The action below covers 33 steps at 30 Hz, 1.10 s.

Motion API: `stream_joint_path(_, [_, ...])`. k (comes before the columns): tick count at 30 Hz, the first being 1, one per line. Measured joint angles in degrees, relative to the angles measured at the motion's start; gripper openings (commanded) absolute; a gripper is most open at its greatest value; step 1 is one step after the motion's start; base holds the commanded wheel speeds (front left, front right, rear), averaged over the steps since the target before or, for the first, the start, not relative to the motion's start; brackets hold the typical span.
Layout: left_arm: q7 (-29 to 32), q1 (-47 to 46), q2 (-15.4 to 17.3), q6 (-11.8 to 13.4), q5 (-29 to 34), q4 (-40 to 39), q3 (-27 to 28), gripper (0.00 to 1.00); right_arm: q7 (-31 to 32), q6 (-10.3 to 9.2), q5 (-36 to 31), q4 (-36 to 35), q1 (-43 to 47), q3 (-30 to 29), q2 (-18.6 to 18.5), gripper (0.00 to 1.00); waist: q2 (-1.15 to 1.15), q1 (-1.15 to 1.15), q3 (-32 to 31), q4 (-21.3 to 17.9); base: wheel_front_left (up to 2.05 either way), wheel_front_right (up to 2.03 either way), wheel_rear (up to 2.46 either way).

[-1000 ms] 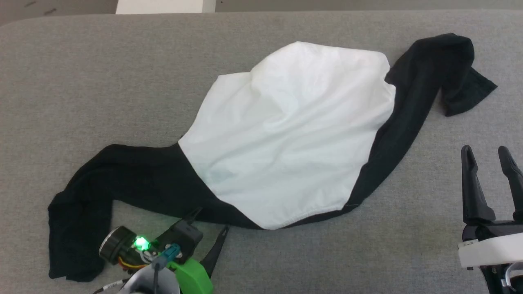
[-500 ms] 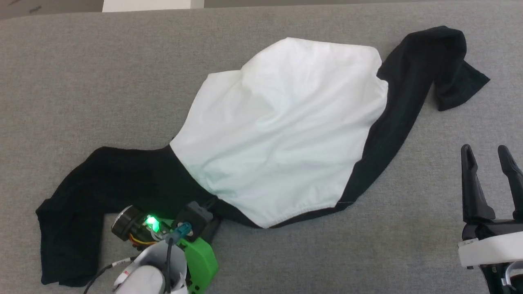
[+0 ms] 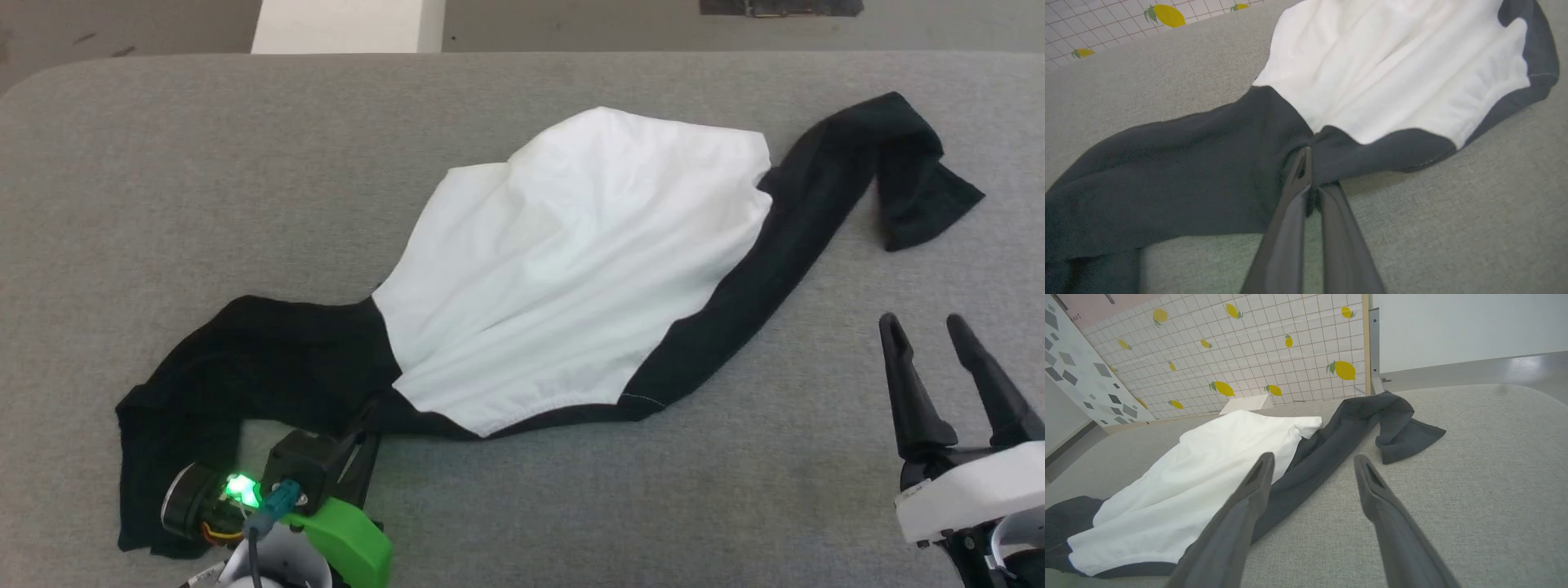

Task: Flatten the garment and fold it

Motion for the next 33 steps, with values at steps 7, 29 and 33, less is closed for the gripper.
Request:
stream_joint_path(7, [1.09,0.86,-0.4,0.3,0.01,-4.79,-2.11,0.0,7.31,0.0,2.4,3.93,-0.93,-0.43,0.01,1.0,0.0,0.0,1.19,2.83,0.0,0.0,0.0])
stream_joint_path(29, [0.45,-5.46,-4.42,-1.1,0.54,-3.1,-6.69,0.0,15.43,0.0,-2.54,14.93,-11.27,-1.14,0.0,1.0,0.0,0.0,8.34,8.94,0.0,0.0,0.0])
stream_joint_path(33, [-0.07,-5.76,-4.53,-1.1,0.45,-2.08,-6.7,0.0,15.25,0.01,-1.09,17.0,-13.06,-1.44,-0.02,0.96,0.0,0.0,8.68,9.07,0.0,0.0,0.0])
